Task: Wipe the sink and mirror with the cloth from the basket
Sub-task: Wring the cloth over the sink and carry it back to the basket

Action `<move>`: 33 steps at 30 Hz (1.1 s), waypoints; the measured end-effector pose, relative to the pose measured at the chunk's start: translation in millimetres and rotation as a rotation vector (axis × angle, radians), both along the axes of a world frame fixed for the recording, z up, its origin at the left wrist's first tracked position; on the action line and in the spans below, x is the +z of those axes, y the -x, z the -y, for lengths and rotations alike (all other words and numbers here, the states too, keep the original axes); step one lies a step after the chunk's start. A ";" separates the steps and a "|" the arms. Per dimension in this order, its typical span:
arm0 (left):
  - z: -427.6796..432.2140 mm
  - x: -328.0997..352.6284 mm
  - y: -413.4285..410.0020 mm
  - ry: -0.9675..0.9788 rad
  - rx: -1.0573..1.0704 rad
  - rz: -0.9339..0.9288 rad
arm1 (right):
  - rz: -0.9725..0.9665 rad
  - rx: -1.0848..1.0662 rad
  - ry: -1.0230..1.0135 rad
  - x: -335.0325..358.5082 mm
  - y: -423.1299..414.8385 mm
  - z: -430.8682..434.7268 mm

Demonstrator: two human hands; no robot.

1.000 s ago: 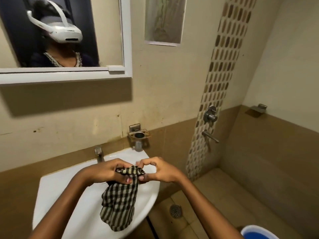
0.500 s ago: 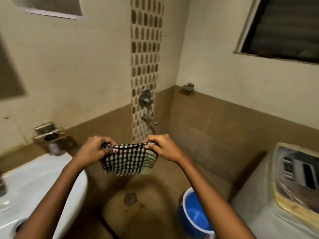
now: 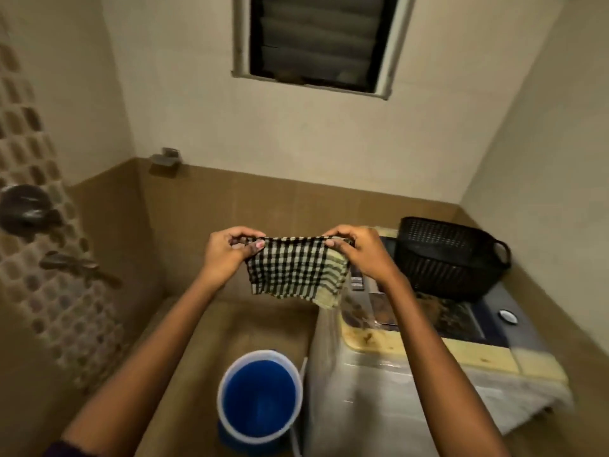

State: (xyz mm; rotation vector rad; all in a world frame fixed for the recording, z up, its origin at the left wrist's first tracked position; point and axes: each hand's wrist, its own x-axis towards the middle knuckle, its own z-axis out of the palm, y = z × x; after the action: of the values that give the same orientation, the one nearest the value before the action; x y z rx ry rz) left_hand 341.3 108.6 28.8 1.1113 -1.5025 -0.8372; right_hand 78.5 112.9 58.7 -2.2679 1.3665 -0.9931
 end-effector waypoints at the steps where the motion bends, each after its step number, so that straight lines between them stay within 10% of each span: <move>1: 23.1 0.6 47.5 -0.008 -0.067 -0.007 | 0.020 -0.087 0.014 5.1 42.7 3.8; 13: 120.3 -10.4 346.0 -0.068 -0.360 0.055 | 0.099 -0.670 -0.008 4.5 300.9 29.0; 23: 163.6 -37.7 442.3 -0.003 -0.301 0.227 | -0.080 -0.950 -0.181 -43.5 368.1 91.1; 30: 152.7 -47.5 434.6 0.179 -0.614 0.822 | -0.117 -0.536 -0.560 -55.5 358.3 85.7; 33: 143.9 -51.5 427.2 0.280 -0.551 1.176 | -0.544 -0.429 -0.737 -61.6 352.9 83.9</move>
State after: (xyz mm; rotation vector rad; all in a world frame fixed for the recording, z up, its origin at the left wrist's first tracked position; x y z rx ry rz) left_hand -85.9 -35.3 -22.7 1.0051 -2.8864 -0.2249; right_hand -274.4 29.0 -2.9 -1.7423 2.0553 0.1092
